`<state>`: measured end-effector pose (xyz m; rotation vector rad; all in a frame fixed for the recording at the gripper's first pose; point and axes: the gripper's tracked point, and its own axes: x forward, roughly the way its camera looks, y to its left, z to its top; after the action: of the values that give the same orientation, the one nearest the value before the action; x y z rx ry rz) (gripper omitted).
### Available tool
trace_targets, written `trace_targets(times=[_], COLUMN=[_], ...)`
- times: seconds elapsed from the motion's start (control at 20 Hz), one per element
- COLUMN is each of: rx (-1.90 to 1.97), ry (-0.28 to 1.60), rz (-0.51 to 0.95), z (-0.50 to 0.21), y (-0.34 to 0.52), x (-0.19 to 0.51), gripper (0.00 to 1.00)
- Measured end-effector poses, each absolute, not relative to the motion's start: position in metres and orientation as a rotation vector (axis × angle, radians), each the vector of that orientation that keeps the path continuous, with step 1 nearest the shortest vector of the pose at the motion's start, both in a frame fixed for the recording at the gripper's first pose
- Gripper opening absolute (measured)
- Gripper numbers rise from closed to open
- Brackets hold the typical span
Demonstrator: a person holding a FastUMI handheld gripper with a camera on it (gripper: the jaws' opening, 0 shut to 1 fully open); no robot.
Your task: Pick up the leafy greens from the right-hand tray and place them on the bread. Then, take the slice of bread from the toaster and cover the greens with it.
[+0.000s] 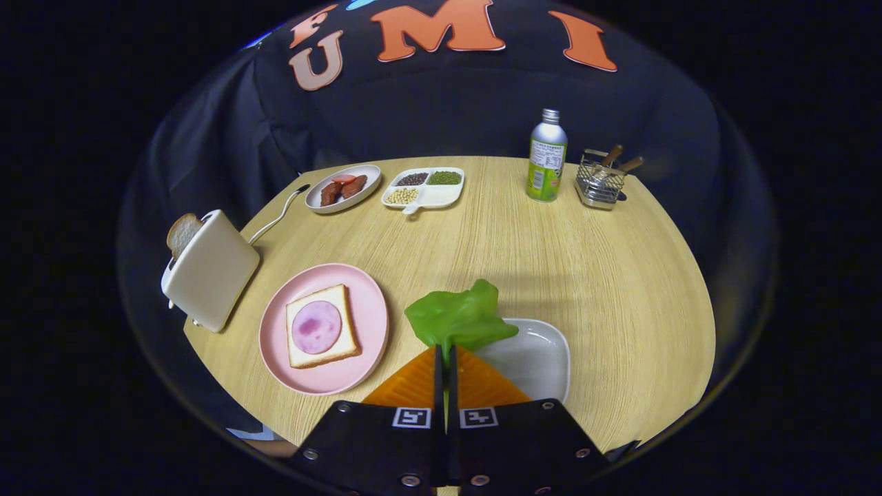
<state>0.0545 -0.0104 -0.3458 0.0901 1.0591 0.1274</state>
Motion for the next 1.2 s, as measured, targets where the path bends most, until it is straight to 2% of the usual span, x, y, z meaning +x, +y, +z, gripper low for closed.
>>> trace_targets(times=[0.5,1.0,1.2], rx=[0.064,0.023,-0.022], ry=[1.013,1.065,1.083], rz=[0.273,0.412,0.41], z=[-0.315,-0.327,-0.34], y=[0.059,0.141,0.153], x=[0.06,0.059,0.068], gripper=[0.01,0.01,0.01])
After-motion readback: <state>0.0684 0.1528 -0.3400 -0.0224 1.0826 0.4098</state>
